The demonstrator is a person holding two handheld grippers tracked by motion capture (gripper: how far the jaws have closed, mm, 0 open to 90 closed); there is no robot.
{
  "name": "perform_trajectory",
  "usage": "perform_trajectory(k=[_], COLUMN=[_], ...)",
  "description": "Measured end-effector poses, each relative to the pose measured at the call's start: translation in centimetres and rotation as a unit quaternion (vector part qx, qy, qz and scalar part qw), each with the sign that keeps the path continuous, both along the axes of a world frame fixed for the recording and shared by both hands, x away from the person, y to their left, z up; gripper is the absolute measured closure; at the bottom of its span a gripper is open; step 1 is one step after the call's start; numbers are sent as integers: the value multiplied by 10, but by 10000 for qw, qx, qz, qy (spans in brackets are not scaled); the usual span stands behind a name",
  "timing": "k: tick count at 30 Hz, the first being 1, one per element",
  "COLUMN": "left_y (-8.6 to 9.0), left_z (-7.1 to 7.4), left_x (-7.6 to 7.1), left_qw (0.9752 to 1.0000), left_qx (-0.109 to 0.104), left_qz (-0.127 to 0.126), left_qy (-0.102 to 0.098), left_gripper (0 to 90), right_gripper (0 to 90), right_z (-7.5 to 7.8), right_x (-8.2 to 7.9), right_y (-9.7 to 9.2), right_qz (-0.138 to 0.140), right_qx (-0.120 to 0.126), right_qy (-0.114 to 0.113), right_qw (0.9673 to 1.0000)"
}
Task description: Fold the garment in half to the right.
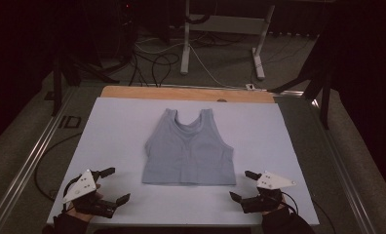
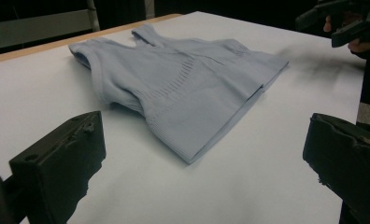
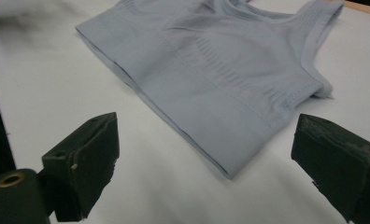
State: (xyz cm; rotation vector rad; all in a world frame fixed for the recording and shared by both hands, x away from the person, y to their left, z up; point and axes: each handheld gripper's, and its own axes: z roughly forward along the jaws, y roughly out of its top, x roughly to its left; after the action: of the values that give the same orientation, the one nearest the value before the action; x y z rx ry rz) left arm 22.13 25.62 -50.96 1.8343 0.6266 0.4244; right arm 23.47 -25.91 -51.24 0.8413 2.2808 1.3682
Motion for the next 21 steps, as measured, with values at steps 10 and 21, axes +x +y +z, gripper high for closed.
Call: perform_trajectory(k=[10, 21], left_y=[-4, -12], left_z=[7, 19], left_x=[2, 8], left_qw=[9999, 9999], left_qx=[-62, 12], left_qz=[-96, -100], left_qy=[44, 135], left_gripper=[0, 0], right_gripper=[79, 79], right_z=[15, 44], right_x=[0, 15], right_y=[6, 19], right_qz=[109, 202], right_qx=[214, 304], right_qy=[2, -137], right_qw=[9997, 9992])
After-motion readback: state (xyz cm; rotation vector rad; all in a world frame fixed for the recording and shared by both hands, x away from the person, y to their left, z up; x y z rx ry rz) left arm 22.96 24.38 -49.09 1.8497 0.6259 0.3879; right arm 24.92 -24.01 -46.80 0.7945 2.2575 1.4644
